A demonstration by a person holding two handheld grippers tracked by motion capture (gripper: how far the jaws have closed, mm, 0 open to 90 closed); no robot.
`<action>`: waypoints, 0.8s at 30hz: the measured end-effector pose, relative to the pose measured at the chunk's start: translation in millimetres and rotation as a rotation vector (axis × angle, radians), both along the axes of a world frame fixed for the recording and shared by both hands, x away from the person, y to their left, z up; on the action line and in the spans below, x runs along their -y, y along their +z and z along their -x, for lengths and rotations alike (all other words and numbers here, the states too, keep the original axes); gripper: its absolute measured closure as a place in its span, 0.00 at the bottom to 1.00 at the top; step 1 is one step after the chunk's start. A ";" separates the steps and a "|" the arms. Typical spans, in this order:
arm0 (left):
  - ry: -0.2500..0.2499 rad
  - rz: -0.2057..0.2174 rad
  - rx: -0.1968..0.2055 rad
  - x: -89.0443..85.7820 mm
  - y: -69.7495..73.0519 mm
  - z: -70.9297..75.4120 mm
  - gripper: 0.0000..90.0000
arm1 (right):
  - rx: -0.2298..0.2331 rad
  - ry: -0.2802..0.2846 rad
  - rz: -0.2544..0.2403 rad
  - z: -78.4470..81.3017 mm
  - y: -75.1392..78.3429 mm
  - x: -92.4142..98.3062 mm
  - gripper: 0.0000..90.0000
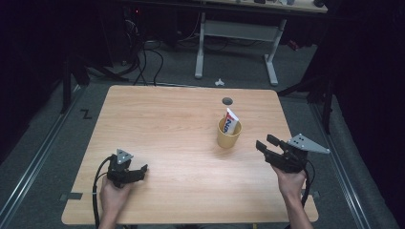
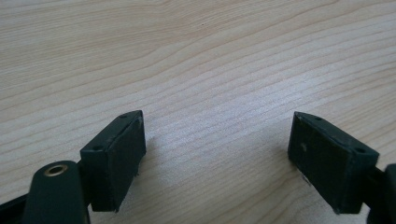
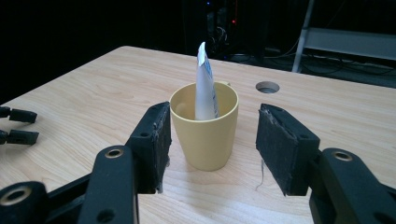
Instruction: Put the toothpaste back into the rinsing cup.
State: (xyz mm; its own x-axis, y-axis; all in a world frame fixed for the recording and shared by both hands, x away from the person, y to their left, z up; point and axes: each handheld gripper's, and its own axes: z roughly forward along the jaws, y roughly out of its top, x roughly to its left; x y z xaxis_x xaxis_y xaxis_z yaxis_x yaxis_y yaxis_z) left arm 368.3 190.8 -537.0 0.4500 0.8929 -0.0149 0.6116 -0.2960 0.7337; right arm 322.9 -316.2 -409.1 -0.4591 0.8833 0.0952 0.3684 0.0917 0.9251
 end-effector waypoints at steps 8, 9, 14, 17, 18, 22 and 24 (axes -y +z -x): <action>0.001 0.001 0.001 0.1 -0.1 0.0 0.22 | -0.006 -0.012 -0.002 4.3 -7.7 2.9 0.50; 0.001 0.001 0.001 0.1 -0.1 0.0 0.22 | -0.005 -0.015 0.001 4.6 -8.9 3.2 0.50; 0.000 0.000 0.000 0.0 0.0 0.0 0.22 | -0.011 -0.030 0.005 6.9 -15.2 5.3 0.50; 0.000 0.000 0.000 0.0 0.0 0.0 0.22 | -0.012 -0.037 0.010 7.5 -18.0 6.6 0.50; 0.000 0.000 0.000 0.0 0.0 0.0 0.22 | -0.014 -0.042 0.012 7.7 -19.2 6.8 0.50; 0.000 0.000 0.000 0.0 0.0 0.0 0.22 | -0.020 -0.048 0.022 8.2 -22.6 7.0 0.50; 0.001 0.001 0.001 0.1 0.0 0.0 0.22 | -0.019 -0.049 0.025 8.0 -24.2 7.1 0.50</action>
